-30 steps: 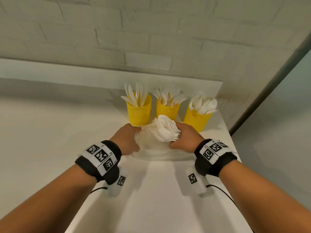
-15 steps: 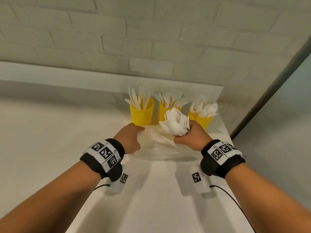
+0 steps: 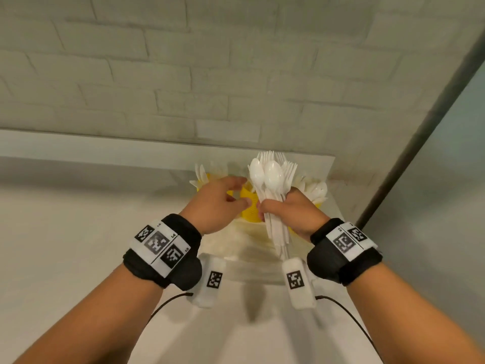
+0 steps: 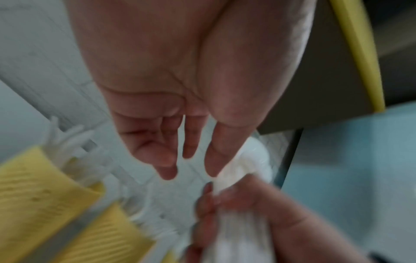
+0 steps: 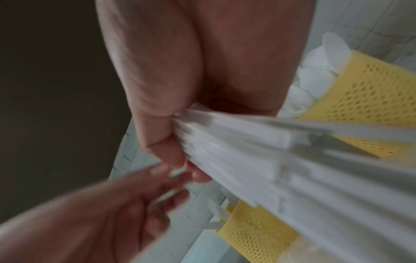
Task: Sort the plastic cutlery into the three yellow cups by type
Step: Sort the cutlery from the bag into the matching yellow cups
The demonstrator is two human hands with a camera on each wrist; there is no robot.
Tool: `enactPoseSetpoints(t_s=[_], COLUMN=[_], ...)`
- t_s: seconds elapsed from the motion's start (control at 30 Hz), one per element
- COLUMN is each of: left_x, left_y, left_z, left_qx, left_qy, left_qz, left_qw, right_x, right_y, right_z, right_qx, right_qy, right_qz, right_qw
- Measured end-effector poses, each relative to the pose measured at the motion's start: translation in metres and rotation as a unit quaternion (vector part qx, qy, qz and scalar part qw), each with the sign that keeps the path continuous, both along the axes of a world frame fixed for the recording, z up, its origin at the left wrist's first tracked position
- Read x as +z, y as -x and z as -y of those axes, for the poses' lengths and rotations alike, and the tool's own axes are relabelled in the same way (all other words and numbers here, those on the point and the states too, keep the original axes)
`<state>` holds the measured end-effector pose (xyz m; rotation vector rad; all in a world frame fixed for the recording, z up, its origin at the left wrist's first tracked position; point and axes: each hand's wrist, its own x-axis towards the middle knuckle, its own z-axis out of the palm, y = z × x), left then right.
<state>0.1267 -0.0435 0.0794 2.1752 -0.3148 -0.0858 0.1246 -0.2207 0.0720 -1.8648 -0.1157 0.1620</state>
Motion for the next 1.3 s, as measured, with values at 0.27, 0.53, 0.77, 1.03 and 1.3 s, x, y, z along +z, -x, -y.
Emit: enactPoseSetpoints(t_s=[0.27, 0.53, 0.77, 1.03, 1.3], left_x=[0.004, -0.011, -0.016, -0.024, -0.022], left_y=[0.015, 0.007, 0.000, -0.007, -0.009], left_z=[0.046, 0.040, 0.026, 0.015, 0.015], left_qx=[0.019, -0.033, -0.072, -0.052, -0.025], left_qy=[0.200, 0.248, 0.305, 0.353, 0.377], left_qz=[0.005, -0.069, -0.143, -0.187, -0.209], left_qw=[0.980, 0.966, 0.939, 0.915, 0.902], right_x=[-0.013, -0.020, -0.025, -0.027, -0.026], right_y=[0.010, 0.019, 0.017, 0.019, 0.015], right_z=[-0.008, -0.004, -0.002, -0.004, -0.004], right_qx=[-0.089, -0.071, -0.018, -0.005, -0.019], right_qy=[-0.014, -0.048, -0.093, -0.125, -0.192], right_qz=[0.062, 0.013, -0.053, -0.092, -0.112], right_qw=[0.994, 0.996, 0.994, 0.988, 0.975])
